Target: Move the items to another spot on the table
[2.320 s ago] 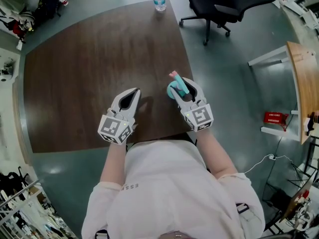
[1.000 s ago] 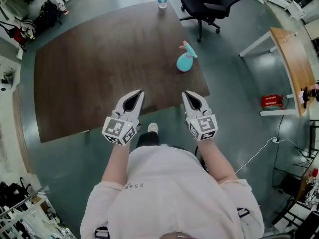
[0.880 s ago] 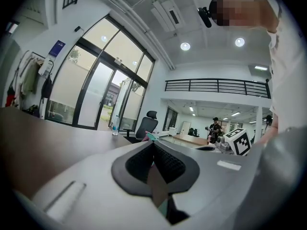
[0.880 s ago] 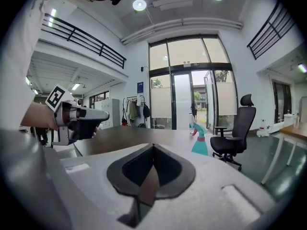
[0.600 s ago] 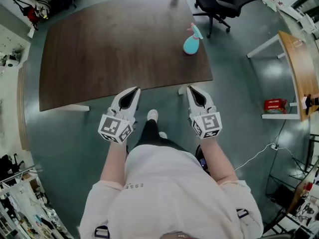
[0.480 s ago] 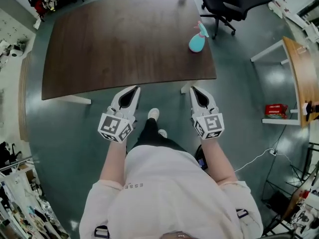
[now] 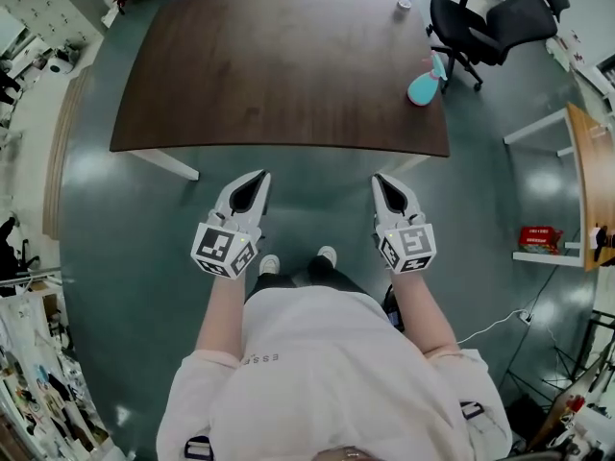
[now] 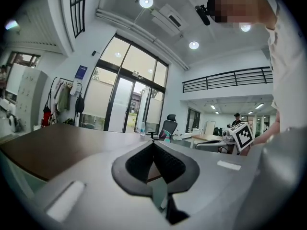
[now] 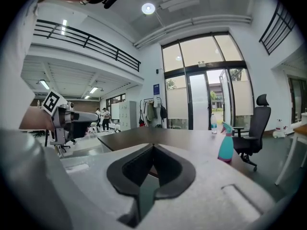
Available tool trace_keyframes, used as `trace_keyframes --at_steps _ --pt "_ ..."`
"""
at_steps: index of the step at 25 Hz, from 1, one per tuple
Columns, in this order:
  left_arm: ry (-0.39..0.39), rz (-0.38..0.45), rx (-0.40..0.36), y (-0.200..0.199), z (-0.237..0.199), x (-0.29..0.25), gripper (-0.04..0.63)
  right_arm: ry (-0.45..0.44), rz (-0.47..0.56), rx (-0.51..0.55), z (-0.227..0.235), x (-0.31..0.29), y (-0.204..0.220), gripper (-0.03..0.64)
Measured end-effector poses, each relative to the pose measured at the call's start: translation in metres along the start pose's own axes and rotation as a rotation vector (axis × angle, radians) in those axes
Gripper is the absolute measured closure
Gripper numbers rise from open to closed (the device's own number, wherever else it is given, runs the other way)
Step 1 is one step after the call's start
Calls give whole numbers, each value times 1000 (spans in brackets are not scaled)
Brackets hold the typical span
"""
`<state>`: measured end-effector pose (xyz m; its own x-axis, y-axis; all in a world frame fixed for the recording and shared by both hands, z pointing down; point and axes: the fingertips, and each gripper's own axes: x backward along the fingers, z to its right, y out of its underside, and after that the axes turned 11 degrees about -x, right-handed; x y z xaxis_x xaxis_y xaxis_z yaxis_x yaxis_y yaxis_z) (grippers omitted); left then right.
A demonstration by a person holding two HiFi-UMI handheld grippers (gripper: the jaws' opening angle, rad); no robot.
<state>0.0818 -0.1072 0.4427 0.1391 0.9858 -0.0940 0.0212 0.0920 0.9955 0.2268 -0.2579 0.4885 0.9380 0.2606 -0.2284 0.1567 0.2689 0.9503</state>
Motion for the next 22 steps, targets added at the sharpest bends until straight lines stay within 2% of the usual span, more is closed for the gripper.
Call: trace_keyframes --at_steps 8,12,16,22 --pt "9 2 9 8 -74 89 578 6 -9 -40 -114 -35 24 624" --pt "30 11 4 11 -103 117 578 18 8 -37 -157 -51 31 624" --pt "25 25 3 17 -124 134 578 14 25 -15 -185 -64 32 624" --pt "37 55 7 17 -134 145 578 4 38 27 -207 -72 25 624"
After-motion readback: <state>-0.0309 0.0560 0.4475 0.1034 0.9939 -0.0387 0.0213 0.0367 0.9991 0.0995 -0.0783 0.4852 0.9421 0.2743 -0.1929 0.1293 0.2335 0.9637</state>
